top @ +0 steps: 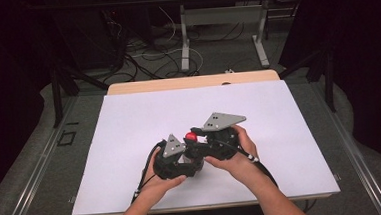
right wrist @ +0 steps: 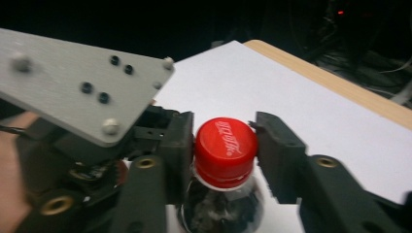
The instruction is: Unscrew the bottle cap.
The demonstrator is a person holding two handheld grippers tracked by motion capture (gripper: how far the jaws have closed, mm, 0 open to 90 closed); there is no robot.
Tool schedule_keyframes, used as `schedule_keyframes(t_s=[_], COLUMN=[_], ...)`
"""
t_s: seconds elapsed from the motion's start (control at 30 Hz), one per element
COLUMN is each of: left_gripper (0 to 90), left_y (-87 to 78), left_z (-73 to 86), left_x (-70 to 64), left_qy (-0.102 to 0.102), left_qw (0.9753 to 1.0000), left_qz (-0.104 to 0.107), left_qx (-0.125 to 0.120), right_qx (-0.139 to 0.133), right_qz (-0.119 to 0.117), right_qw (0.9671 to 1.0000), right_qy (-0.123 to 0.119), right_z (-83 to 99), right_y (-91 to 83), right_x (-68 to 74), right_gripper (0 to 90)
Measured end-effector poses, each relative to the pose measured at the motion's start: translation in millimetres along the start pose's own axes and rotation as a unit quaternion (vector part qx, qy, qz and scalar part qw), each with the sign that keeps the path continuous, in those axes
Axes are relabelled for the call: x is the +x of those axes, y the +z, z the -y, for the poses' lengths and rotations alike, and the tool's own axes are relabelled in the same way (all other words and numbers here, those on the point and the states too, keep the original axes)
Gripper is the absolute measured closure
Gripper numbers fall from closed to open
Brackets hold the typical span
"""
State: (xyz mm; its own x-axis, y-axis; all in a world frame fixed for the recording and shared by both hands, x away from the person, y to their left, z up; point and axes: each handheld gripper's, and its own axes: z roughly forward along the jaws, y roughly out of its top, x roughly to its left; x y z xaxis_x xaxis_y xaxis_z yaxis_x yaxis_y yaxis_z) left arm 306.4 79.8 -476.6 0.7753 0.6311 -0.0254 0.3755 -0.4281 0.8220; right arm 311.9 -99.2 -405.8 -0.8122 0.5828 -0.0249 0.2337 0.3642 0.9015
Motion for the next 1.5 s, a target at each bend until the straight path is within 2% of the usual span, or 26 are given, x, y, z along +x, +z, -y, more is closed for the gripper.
schedule_keyframes(t_s=[0.07, 0.13, 0.17, 0.2, 0.3, 0.37, 0.4, 0.43, 0.47, 0.57, 0.7, 0.77, 0.8, 0.83, 0.87, 0.9, 0.93, 1.0, 1.07, 1.1, 1.17, 1.2, 1.33, 1.37, 1.47, 1.5], left_gripper=[30.5, 30.4, 30.4, 30.4, 30.4, 30.4, 30.4, 30.4, 30.4, 30.4, 30.4, 30.4, 30.4, 30.4, 30.4, 30.4, 30.4, 30.4, 30.4, 30.4, 30.4, 30.4, 30.4, 30.4, 30.4, 30.4], left_y=[-0.7, -0.2, -0.1, 0.5, 2.0, 1.4, 1.2, 1.4, 1.1, 1.5, 0.1, 0.5, 0.9, 1.6, 1.2, 0.9, 1.0, 1.7, 0.6, 0.1, 0.3, -0.2, 0.4, -0.3, 0.8, 0.5], left_z=[-0.7, -0.8, -1.0, -1.0, -0.4, -0.3, -0.2, 0.4, 0.3, 0.2, -0.1, 0.2, 0.3, 0.6, 0.4, 0.1, 0.2, 0.1, -0.2, -0.3, 0.3, 0.0, 0.2, 0.0, 0.7, 0.5], left_x=[-0.1, -1.1, -1.5, -1.6, -1.4, -0.5, 0.1, -0.2, 0.4, 0.6, 0.4, 0.1, -0.3, -0.9, -0.8, -0.2, -0.1, 0.5, 1.0, 1.4, 2.3, 3.4, 1.6, 1.8, 2.2, 2.0], left_qy=[0.004, 0.007, 0.007, 0.009, 0.006, 0.003, 0.001, -0.004, -0.002, -0.001, 0.004, 0.002, 0.005, 0.004, 0.000, 0.000, 0.001, 0.002, -0.001, -0.002, -0.004, -0.003, -0.005, -0.002, -0.001, -0.001], left_qw=[1.0000, 0.9999, 0.9999, 0.9999, 0.9999, 1.0000, 1.0000, 1.0000, 1.0000, 1.0000, 0.9999, 1.0000, 1.0000, 1.0000, 1.0000, 0.9999, 0.9999, 1.0000, 1.0000, 1.0000, 1.0000, 1.0000, 1.0000, 1.0000, 1.0000, 1.0000], left_qz=[0.005, 0.006, 0.010, 0.009, 0.010, 0.006, 0.005, 0.002, -0.001, -0.001, 0.005, 0.004, 0.002, 0.002, 0.007, 0.011, 0.009, 0.003, 0.005, 0.003, -0.001, -0.002, -0.001, 0.000, 0.000, 0.002], left_qx=[0.000, -0.004, -0.001, -0.002, -0.002, 0.001, 0.002, -0.001, 0.000, -0.001, 0.008, 0.006, 0.005, 0.002, 0.005, 0.008, 0.007, -0.002, -0.001, 0.000, -0.001, 0.001, 0.001, 0.006, 0.000, 0.004], right_qx=[0.003, 0.010, 0.010, 0.013, 0.013, 0.013, 0.014, 0.014, 0.005, -0.006, 0.004, 0.004, 0.013, 0.013, 0.013, 0.013, 0.011, 0.009, 0.002, 0.000, -0.004, -0.003, -0.009, -0.011, -0.008, -0.004], right_qz=[-0.014, -0.074, -0.074, -0.112, -0.129, -0.101, -0.070, -0.070, -0.043, -0.010, 0.010, 0.001, -0.036, -0.036, -0.074, -0.074, -0.112, -0.123, -0.119, -0.102, -0.083, -0.044, -0.024, -0.002, -0.018, -0.041], right_qw=[0.9999, 0.9968, 0.9968, 0.9927, 0.9906, 0.9943, 0.9973, 0.9973, 0.9991, 0.9998, 0.9999, 1.0000, 0.9991, 0.9991, 0.9965, 0.9965, 0.9921, 0.9907, 0.9918, 0.9945, 0.9962, 0.9987, 0.9997, 0.9999, 0.9997, 0.9991], right_qy=[-0.009, -0.027, -0.027, -0.043, -0.045, -0.030, -0.012, -0.012, -0.001, 0.015, 0.004, -0.003, -0.019, -0.019, -0.037, -0.037, -0.055, -0.058, -0.048, -0.024, -0.027, -0.024, 0.005, 0.012, 0.012, 0.004], right_z=[-0.7, -2.7, -2.7, -3.7, -3.2, -2.5, -1.0, -1.0, 0.6, 1.8, 0.6, 0.3, -1.0, -1.0, -2.2, -2.2, -2.7, -2.9, -2.4, -1.6, -1.1, -0.6, -0.3, -0.1, -0.3, -1.2], right_y=[-0.8, -1.9, -1.9, -0.9, 0.9, 0.1, -1.5, -1.5, -2.7, -1.3, 0.1, 0.5, 0.2, 0.2, 1.6, 1.6, 3.5, 3.9, 3.7, 1.2, 0.1, -1.5, -0.2, 1.3, 1.3, 1.5], right_x=[-3.3, -17.2, -17.2, -27.3, -33.0, -30.4, -22.0, -22.0, -14.1, -1.9, 2.3, 0.3, -7.1, -7.1, -16.3, -16.3, -25.5, -30.2, -29.3, -24.3, -20.6, -12.6, -3.8, -0.8, -3.9, -10.6], right_gripper=[60.9, 61.0, 61.0, 60.8, 58.9, 50.6, 50.6, 50.6, 51.9, 54.3, 60.6, 60.8, 61.2, 61.2, 61.3, 61.3, 61.0, 59.3, 54.0, 52.0, 51.0, 51.7, 55.5, 60.6, 60.7, 60.9])
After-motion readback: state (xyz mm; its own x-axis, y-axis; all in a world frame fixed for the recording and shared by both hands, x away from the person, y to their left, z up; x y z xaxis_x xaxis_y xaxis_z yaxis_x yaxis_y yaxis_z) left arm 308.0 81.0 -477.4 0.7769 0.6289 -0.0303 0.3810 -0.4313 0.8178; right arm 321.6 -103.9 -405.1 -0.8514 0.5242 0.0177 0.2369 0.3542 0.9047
